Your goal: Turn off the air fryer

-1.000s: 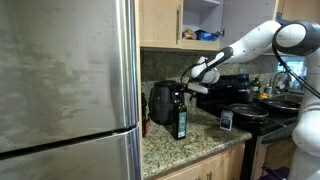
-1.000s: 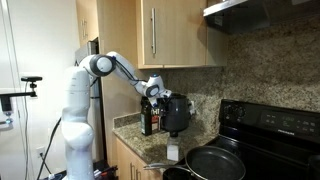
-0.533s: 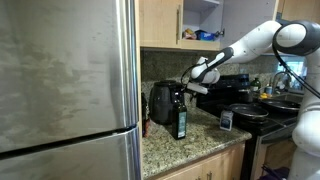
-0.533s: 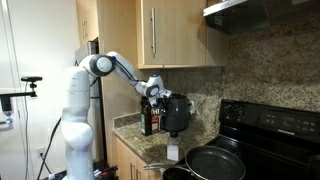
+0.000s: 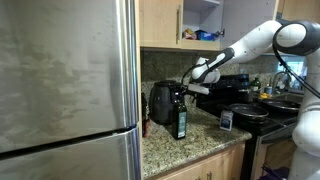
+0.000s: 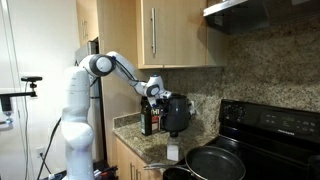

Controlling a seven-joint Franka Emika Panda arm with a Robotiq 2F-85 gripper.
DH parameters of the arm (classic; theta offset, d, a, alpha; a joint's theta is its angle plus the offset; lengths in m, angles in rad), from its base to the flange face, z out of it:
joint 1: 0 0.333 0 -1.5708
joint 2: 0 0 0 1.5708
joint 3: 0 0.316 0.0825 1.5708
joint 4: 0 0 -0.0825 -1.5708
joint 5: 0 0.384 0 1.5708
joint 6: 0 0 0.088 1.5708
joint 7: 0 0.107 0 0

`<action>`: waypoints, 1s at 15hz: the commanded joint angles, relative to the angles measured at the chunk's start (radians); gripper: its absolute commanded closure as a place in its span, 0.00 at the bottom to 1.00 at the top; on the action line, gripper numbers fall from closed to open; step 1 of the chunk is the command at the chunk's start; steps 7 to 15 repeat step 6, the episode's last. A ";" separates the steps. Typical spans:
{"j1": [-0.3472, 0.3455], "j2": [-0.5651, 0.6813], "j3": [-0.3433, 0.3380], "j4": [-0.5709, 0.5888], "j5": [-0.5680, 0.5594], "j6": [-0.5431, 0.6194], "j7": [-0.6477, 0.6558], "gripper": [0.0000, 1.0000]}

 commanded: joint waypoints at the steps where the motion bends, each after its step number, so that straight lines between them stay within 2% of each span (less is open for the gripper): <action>1: 0.006 -0.006 -0.021 -0.001 -0.103 0.018 0.060 0.00; 3: 0.007 -0.004 -0.031 -0.001 -0.171 0.052 0.113 0.00; 4: 0.004 -0.005 -0.023 0.005 -0.146 0.023 0.084 0.00; 5: -0.002 -0.008 -0.003 0.013 -0.056 -0.041 -0.005 0.00; 6: 0.002 0.000 -0.019 0.003 -0.114 0.018 0.064 0.00; 15: 0.002 0.000 -0.019 0.003 -0.114 0.018 0.064 0.00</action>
